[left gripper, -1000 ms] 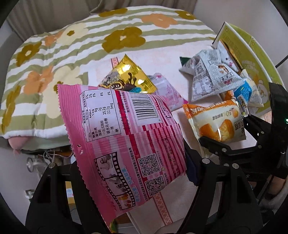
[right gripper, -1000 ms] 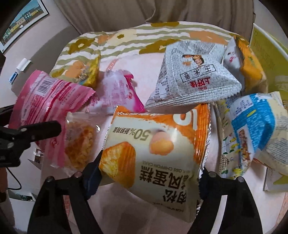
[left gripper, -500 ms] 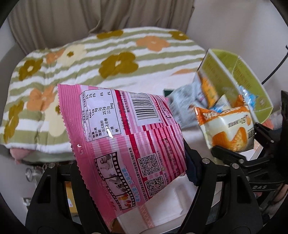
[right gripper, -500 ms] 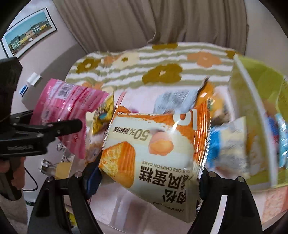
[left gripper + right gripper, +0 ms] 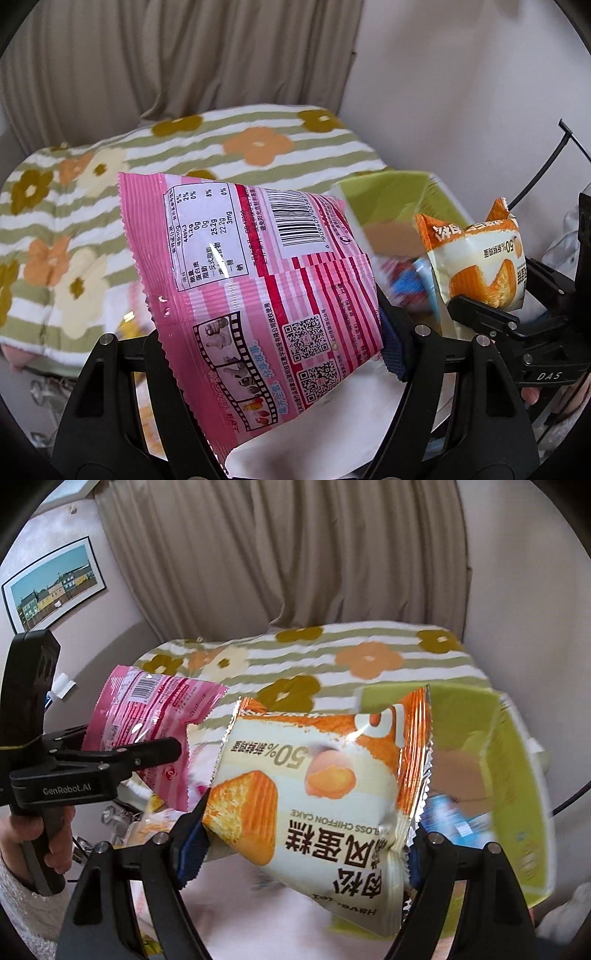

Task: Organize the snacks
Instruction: 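Lift both held bags and carry them over the cardboard box, then open both tools to drop the pink and orange bags into box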

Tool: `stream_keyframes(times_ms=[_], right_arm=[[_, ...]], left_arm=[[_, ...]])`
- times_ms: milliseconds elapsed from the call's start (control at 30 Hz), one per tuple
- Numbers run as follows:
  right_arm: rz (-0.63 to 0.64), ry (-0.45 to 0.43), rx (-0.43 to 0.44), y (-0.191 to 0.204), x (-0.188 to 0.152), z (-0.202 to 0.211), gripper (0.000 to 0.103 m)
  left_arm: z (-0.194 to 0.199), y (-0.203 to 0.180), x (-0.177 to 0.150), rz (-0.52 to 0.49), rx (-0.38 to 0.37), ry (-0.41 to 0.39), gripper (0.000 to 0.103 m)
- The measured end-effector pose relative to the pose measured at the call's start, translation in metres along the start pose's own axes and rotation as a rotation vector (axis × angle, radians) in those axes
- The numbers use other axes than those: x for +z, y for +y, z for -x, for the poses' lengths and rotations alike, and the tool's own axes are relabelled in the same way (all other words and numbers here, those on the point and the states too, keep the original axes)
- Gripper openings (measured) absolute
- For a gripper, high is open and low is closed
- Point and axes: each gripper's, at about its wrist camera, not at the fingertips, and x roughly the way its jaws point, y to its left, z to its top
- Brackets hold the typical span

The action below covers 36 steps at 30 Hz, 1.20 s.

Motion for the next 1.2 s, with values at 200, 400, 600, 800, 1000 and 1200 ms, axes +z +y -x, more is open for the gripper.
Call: stream_keyframes(times_ms=[200,400,600,800,1000,1200], right_arm=[[-0.042,0.015,-0.034,-0.085,0.018,0.010,0.079],[-0.109,0.081,-0.051,-0.153,0.020,-0.007,0.079],[-0.160,0.092,-0.068,-0.177,0.022,-0.022,0.079],[-0.184,0.106,-0.101,-0.178,0.025,-0.036,0.079],[-0.202,0.123,-0.102,-0.176,0.022,-0.045,0.080],[-0.195,0.140,-0.088,-0.168,0.027,-0.056,0.080]], left_arm=[[-0.055,-0.070,0.038,0.003,-0.057,0.025,0.072],[-0.121,-0.112,0.053,0.042,-0.092,0.118,0.072],[-0.164,-0.125,0.059,-0.013,-0.099,0.179,0.073],[-0.176,-0.126,0.055,-0.088,-0.034,0.195,0.103],[-0.161,-0.106,0.038,-0.077,-0.045,0.201,0.103],[-0.135,-0.098,0.025,-0.129,0.013,0.170,0.103]])
